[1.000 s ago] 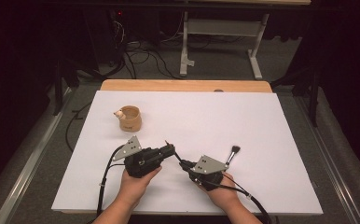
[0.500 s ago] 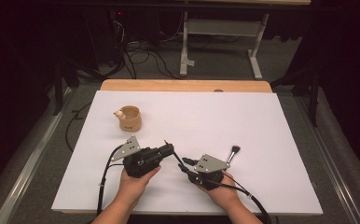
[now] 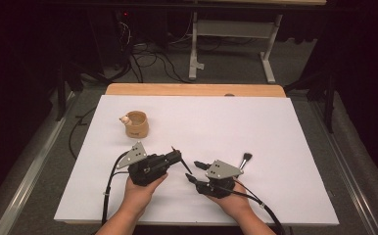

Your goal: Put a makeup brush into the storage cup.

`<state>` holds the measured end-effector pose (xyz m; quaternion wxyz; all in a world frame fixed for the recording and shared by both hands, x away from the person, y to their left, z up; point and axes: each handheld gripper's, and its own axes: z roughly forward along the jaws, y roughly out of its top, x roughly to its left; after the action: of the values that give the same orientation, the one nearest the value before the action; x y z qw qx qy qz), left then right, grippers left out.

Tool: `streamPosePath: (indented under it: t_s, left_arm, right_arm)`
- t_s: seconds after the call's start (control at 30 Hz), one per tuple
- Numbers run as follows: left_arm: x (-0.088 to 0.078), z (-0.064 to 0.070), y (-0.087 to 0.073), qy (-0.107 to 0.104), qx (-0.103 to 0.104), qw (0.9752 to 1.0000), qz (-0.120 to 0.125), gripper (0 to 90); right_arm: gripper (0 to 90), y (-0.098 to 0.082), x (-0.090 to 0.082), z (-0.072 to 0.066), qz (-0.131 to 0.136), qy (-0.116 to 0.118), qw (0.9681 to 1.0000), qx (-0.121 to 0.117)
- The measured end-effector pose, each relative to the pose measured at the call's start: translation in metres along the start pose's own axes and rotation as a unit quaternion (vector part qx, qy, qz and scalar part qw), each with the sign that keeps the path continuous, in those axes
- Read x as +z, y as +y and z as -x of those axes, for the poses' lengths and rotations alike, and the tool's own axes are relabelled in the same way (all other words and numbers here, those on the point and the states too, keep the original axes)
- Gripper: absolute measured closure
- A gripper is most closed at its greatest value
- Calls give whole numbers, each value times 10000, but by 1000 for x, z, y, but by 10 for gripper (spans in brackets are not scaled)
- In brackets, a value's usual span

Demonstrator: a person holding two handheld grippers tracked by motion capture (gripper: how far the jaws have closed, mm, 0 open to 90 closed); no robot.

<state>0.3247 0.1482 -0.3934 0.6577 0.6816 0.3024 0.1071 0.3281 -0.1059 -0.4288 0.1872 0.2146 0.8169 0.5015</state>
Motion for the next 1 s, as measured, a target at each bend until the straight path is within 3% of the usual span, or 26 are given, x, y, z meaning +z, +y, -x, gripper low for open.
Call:
streamPosePath:
  t_s: [0.3,0.67,1.0]
  left_arm:
    - [0,0,0,58,74,9999,-36,830]
    - [-2,-2,0,321,271,9990,-143,830]
    - [-8,-5,2,571,421,9972,-222,830]
  right_arm:
    - [439,1,-2,1,18,-27,10000,24]
    - [313,3,-6,5,114,-56,9998,157]
    - [172,5,-17,15,266,-335,9982,414]
